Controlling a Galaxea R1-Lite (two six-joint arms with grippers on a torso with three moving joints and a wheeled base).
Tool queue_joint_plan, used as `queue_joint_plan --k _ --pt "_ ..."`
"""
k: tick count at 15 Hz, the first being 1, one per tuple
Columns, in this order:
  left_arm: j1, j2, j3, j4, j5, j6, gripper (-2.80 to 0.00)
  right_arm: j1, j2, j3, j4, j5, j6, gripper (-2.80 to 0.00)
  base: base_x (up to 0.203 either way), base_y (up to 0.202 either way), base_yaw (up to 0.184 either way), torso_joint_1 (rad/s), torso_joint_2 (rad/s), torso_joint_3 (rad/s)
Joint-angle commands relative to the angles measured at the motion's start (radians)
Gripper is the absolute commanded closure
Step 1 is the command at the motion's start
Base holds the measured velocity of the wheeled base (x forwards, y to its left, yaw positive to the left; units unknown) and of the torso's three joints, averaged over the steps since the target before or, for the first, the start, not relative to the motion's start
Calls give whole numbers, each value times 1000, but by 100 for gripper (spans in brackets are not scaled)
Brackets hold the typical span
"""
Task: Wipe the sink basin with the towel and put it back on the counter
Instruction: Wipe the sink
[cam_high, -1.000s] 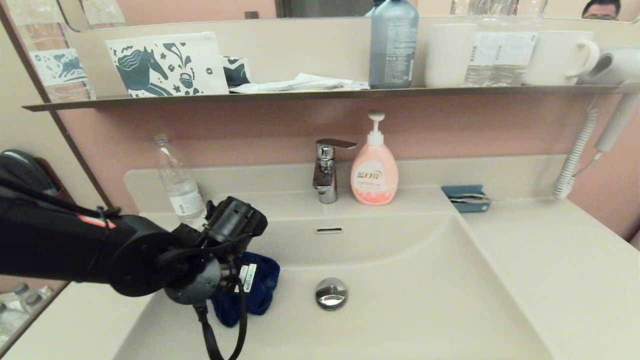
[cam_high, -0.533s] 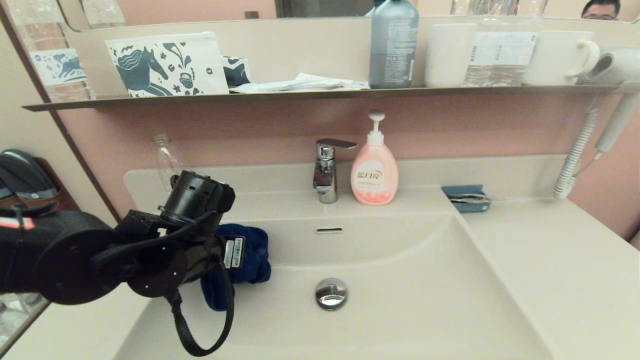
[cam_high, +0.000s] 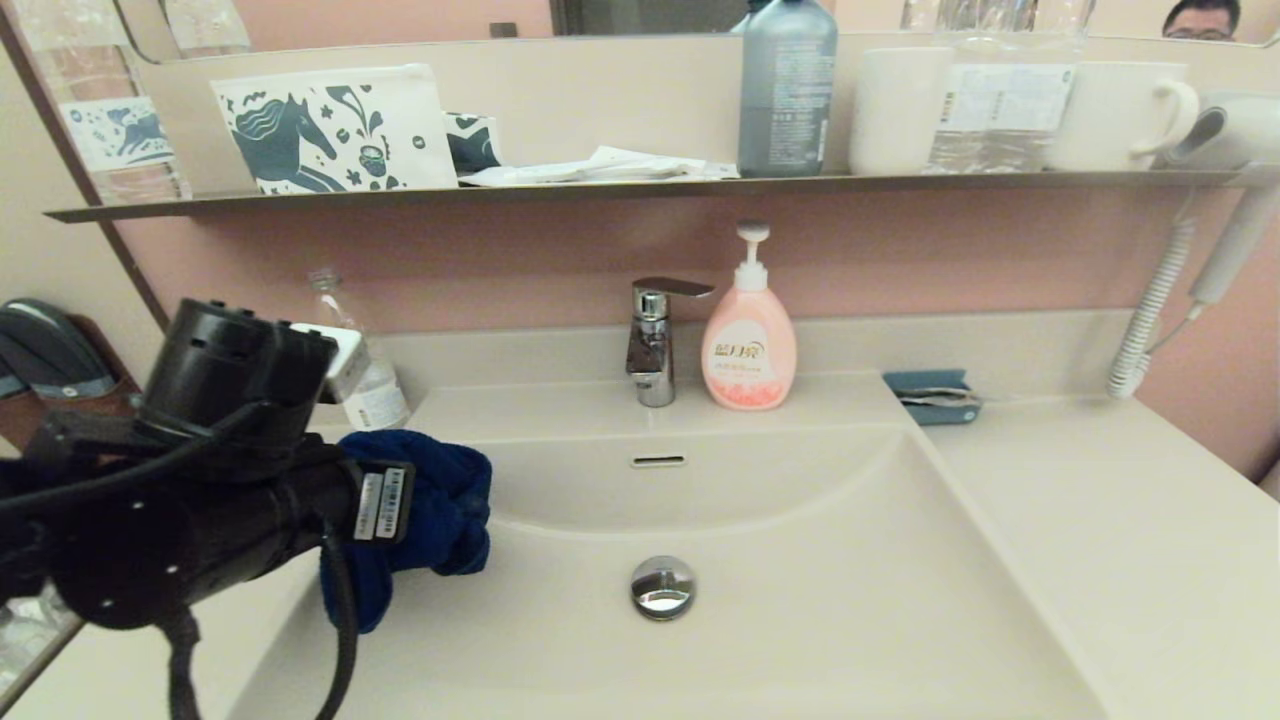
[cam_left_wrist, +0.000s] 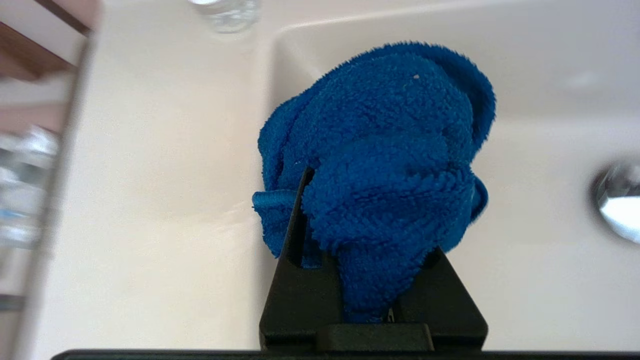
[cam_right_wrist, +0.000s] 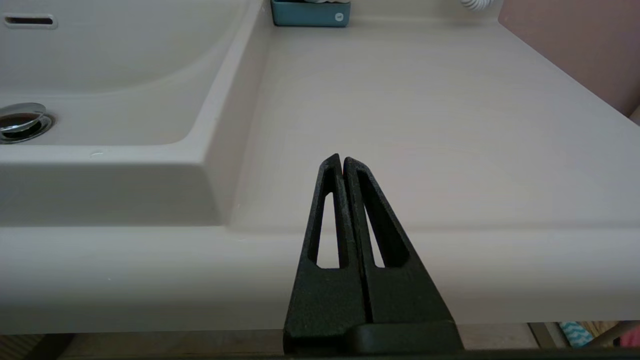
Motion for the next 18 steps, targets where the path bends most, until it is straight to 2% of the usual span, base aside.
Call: queue_joint_plan --k 1,4,6,7,10,12,14,18 --pt "29 -109 -2 12 7 64 0 0 0 0 0 1 -1 0 0 0 0 0 0 0" --pt "152 -113 -16 14 12 107 0 0 0 0 0 1 -1 0 0 0 0 0 0 0" --pt "225 -133 -17 22 6 158 0 0 0 0 0 1 -1 0 0 0 0 0 0 0" --pt "271 -145 -17 21 -18 194 0 0 0 0 0 1 -1 0 0 0 0 0 0 0" --pt "447 -186 -27 18 -232 272 0 0 0 0 0 1 -1 0 0 0 0 0 0 0" --pt "552 -200 -27 21 -305 323 0 1 0 0 0 1 -1 0 0 0 0 0 0 0" --pt "631 -197 -4 22 -383 337 0 0 0 0 0 1 -1 0 0 0 0 0 0 0" --pt "750 -125 36 12 -554 378 0 0 0 0 0 1 -1 0 0 0 0 0 0 0"
